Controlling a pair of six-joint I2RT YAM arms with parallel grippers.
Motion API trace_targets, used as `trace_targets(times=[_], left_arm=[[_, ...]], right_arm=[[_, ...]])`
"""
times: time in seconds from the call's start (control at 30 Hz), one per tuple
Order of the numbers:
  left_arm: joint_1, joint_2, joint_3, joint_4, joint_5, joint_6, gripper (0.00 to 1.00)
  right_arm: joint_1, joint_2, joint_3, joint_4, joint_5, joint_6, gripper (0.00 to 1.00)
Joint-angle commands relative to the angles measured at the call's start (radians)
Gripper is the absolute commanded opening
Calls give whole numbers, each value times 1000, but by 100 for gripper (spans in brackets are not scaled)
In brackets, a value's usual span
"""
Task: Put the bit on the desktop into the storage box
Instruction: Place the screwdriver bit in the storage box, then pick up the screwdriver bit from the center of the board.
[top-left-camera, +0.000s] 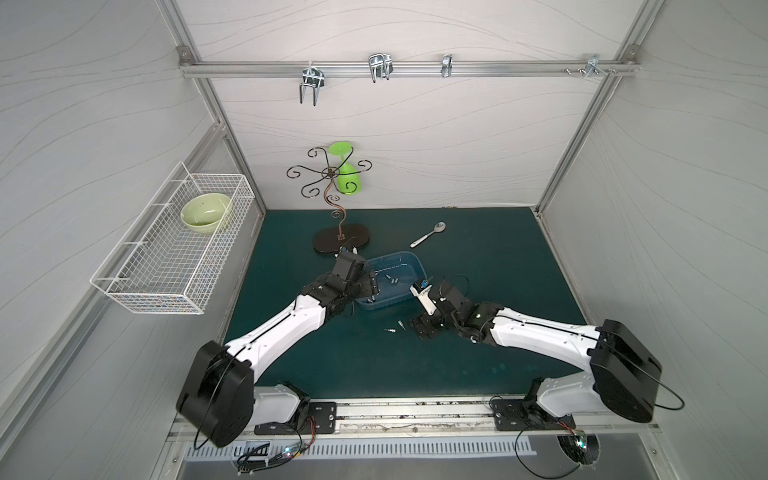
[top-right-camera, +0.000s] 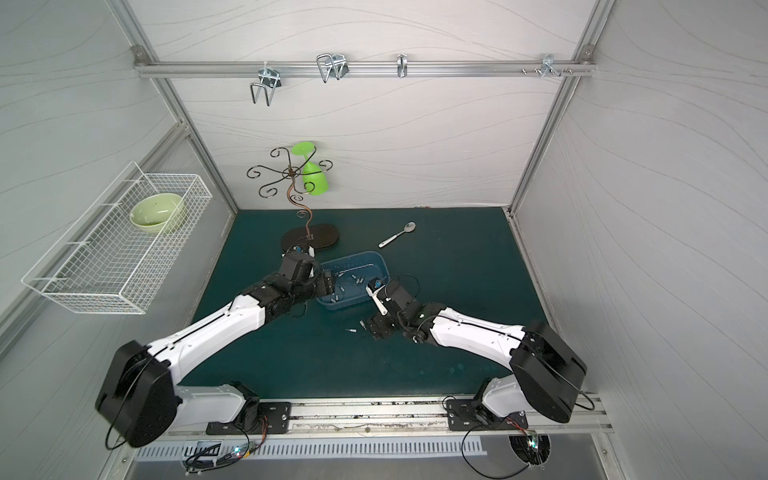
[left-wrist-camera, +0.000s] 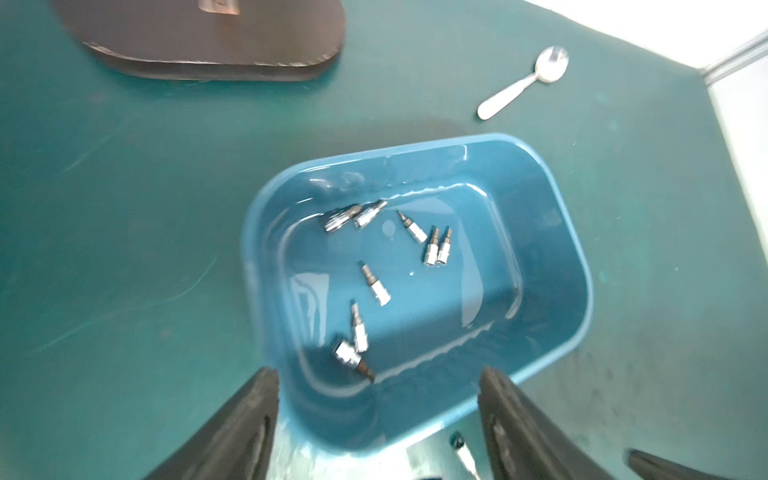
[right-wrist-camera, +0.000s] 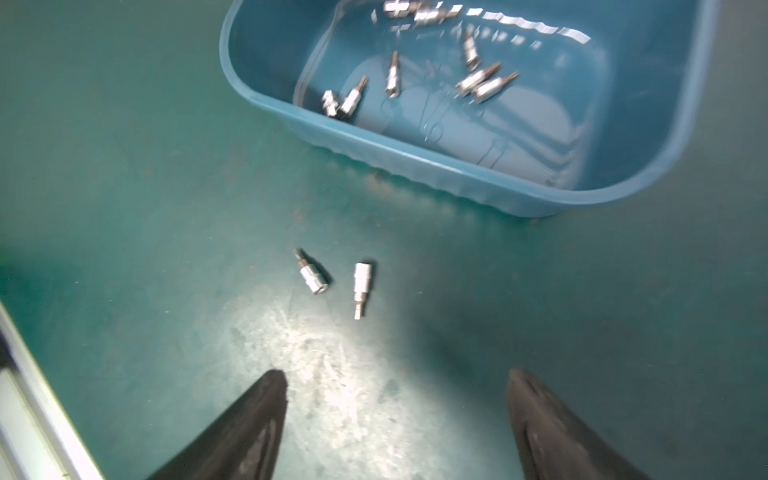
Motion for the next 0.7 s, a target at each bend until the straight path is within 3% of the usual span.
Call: trace_targets(times=[0.0, 0.27, 0.5, 0.67], left_arm=[[9, -108, -67, -10, -54, -3, 86], [14, -371, -295, 10, -114, 28, 96], [13, -466, -431, 92, -123, 73, 97], [13, -494, -441, 86, -133, 75, 97]], right_arm=[[13, 53, 61, -108, -28, 15, 77], [34, 199, 180, -168, -16, 14, 61], [61, 308, 269, -225, 21, 8, 52], [75, 365, 321, -257, 50, 19, 47]])
